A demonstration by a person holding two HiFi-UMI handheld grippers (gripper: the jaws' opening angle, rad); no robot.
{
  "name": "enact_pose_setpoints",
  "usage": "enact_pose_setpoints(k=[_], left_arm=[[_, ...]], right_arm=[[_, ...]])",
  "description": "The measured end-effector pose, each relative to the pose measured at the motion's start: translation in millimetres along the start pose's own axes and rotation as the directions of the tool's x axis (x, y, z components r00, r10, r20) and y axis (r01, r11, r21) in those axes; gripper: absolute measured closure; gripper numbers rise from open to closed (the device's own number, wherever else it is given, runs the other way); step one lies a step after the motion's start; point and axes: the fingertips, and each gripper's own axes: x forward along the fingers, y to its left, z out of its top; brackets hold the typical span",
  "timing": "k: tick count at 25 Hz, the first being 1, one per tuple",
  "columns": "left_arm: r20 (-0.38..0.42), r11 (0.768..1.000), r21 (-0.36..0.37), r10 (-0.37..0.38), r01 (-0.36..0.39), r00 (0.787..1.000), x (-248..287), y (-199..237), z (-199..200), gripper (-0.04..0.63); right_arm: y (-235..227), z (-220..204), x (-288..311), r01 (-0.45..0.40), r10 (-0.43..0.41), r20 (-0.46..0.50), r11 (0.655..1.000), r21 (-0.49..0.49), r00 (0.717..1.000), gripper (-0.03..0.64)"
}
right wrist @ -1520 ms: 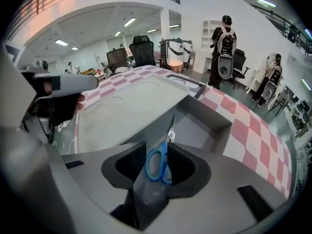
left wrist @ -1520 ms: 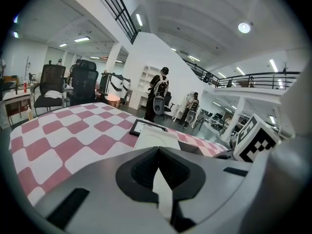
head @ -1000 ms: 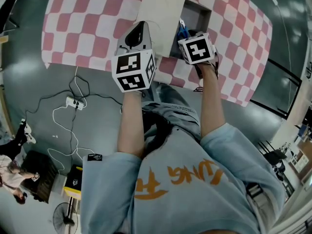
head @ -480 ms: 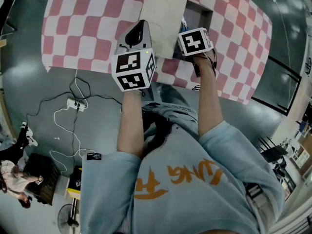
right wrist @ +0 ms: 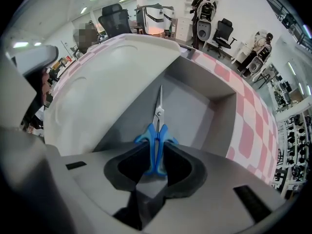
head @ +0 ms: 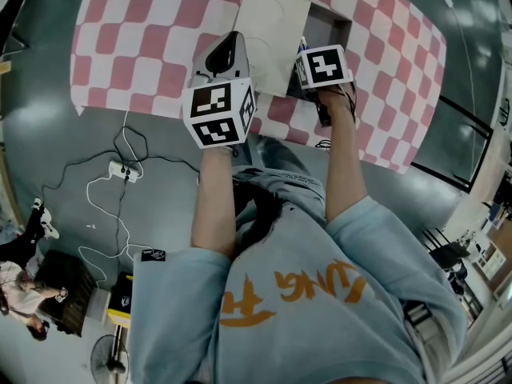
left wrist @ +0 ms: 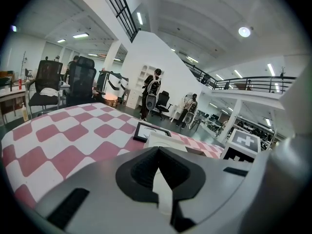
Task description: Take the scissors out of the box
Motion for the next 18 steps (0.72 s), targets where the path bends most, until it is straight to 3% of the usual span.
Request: enact_pose_setpoints(k=[10,18], left_arm=[[0.032,1.0,0.002,0.024,-0.024,0.999,-16,-9,5,0.578],[0.043,1.0,0.01,0.026,-0.026,0.999,-29,-32,-4,0.578]], right_arm=[[-3,-6,-16,-0.017,0.016,0.066,1.0,0.005,0.998,0.532],[-13,-11,-41,-0.058,0.049,0.177,0.997,0.048,0.983,0.532]])
